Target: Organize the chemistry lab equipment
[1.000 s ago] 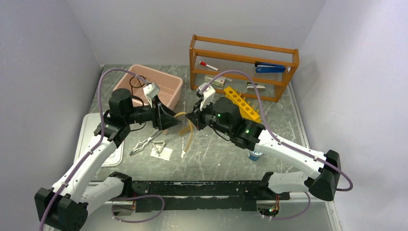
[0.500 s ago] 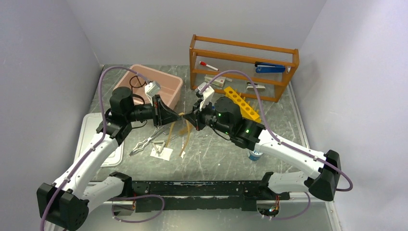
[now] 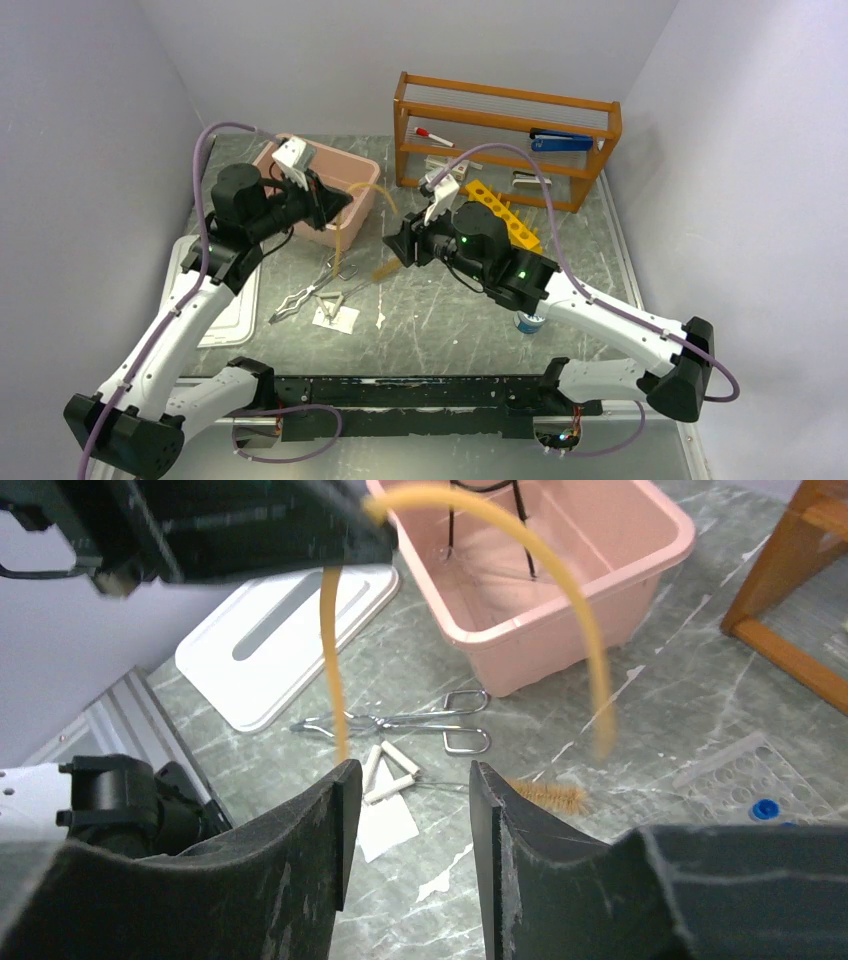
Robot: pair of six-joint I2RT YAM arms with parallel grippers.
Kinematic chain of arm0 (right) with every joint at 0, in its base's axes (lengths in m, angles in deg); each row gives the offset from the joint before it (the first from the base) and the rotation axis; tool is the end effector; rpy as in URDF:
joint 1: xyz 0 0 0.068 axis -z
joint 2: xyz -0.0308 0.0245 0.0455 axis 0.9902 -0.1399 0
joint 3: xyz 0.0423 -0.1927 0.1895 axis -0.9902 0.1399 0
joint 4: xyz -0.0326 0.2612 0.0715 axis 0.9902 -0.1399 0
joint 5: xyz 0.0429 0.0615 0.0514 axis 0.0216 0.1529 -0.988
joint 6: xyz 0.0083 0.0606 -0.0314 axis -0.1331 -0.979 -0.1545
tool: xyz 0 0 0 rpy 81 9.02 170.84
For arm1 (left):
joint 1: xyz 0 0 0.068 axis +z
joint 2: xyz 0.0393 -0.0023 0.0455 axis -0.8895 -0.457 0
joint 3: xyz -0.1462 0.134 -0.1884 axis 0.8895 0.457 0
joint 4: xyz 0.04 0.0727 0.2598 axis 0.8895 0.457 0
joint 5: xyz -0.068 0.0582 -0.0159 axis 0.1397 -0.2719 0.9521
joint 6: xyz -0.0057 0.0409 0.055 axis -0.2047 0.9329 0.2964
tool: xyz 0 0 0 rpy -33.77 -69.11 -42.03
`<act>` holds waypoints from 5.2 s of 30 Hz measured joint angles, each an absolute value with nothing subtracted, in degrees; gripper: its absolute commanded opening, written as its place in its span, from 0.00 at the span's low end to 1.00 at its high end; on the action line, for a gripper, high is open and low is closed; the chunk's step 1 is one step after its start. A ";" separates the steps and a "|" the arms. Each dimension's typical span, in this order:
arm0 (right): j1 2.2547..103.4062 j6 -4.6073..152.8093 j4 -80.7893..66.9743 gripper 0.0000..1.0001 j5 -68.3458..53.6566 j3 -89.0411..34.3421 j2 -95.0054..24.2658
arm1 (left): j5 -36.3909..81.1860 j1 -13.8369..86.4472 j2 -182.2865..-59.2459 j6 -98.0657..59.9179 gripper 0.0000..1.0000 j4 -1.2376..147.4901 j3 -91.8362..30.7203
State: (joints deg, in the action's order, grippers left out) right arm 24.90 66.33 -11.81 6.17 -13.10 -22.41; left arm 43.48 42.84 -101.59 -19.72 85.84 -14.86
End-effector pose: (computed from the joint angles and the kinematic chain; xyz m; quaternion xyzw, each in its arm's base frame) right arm 0.1733 0.2570 0.3612 -0.2516 0.7363 0.3346 0.5316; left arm 0.2257 -0.1110 0.3726 0.2120 0.7304 -0.3587 0.5412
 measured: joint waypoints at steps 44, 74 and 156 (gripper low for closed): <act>24.90 62.87 -12.40 0.48 11.24 -8.27 -16.33 | 10.48 51.71 -143.77 -36.90 0.05 85.32 -46.29; 24.90 62.11 -12.42 0.49 9.29 -8.27 -19.46 | 7.83 52.11 -144.82 -55.57 0.05 79.33 -29.15; 31.76 37.15 -13.65 0.40 26.71 5.98 -15.50 | 20.03 29.57 -137.96 -15.88 0.45 105.08 -14.94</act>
